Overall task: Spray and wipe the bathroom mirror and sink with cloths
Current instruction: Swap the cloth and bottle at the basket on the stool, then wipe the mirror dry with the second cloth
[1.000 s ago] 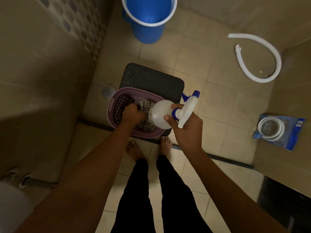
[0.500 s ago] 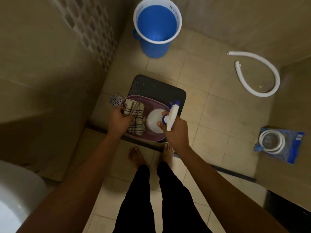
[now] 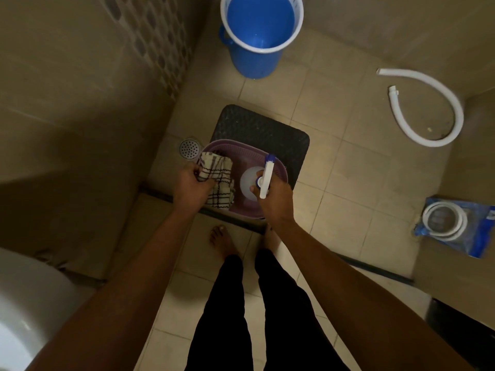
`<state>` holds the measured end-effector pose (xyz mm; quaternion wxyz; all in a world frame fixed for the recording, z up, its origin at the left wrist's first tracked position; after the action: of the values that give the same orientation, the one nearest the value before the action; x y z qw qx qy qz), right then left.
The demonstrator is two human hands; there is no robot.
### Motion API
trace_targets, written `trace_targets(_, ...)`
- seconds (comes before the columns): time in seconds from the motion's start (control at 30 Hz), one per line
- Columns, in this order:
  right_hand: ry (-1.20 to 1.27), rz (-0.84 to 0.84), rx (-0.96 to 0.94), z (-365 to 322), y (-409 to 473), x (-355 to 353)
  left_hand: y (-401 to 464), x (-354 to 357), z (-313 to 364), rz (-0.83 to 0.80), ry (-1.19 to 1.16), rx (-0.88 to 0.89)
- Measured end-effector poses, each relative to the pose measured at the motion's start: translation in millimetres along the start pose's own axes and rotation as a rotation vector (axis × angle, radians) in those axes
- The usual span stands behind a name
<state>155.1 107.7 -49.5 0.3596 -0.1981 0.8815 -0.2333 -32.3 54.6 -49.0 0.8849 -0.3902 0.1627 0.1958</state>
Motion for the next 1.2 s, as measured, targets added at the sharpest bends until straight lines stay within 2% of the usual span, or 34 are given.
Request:
trace_targets(0.37, -0.012, -0.025, -0.004, 4.2, -8.6, -3.7, -6.7, -8.4, 11.3, -0.019, -0.061, 0.029)
trace_targets(0.43, -0.03, 0.119, -0.077, 2.2, -27.4, -19.3, -13.1, -14.3, 17.4, -0.025, -0.102, 0.033)
trace_targets(0.5, 0.001, 0.34, -0.164, -5.1, -50.4, -40.5, -18.5, -20.4, 23.1, -0.033, -0.137, 0.037)
trace_targets(0.57, 0.1, 0.44, -0.27, -30.8, -69.7, -56.0, -26.4, -28.9, 30.5, -0.065, -0.187, 0.04)
trace_targets(0.67, 0.25, 0.274, -0.304, -84.4, -74.0, -53.7, -43.4, -45.1, 47.5, -0.153, -0.273, 0.057)
trace_targets(0.77, 0.297, 0.077, -0.067, -111.7, -63.7, -41.0, -62.3, -66.6, 62.2, -0.261, -0.409, 0.09)
trace_targets(0.83, 0.571, -0.05, 0.177, -113.4, -63.7, -40.1, -71.3, -81.1, 69.4, -0.356, -0.53, 0.123)
trace_targets(0.93, 1.025, -0.423, 0.431, -110.8, -80.9, -38.0, -87.2, -98.0, 81.9, -0.522, -0.653, 0.172)
trace_targets(1.0, 1.155, -0.633, 0.431, -113.6, -94.0, -36.5, -97.2, -102.5, 91.3, -0.604, -0.625, 0.2)
trace_targets(1.07, 1.208, -0.744, 0.337, -123.1, -102.8, -39.5, -104.2, -106.9, 97.0, -0.601, -0.505, 0.227)
trace_targets(1.2, 1.013, -0.7, 0.156, -137.3, -117.8, -53.4, -115.8, -117.1, 104.9, -0.5, -0.225, 0.329)
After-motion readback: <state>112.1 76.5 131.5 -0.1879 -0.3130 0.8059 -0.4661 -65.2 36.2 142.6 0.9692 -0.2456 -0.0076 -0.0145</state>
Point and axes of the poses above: each hand's wrist, its own y-axis towards the middle knuckle, its own x-axis out of the palm, z = x × y, the point moved 2 cm from there along y, towards the middle knuckle, and after that the axes turned 4 degrees about -z, right-handed, at the moved point
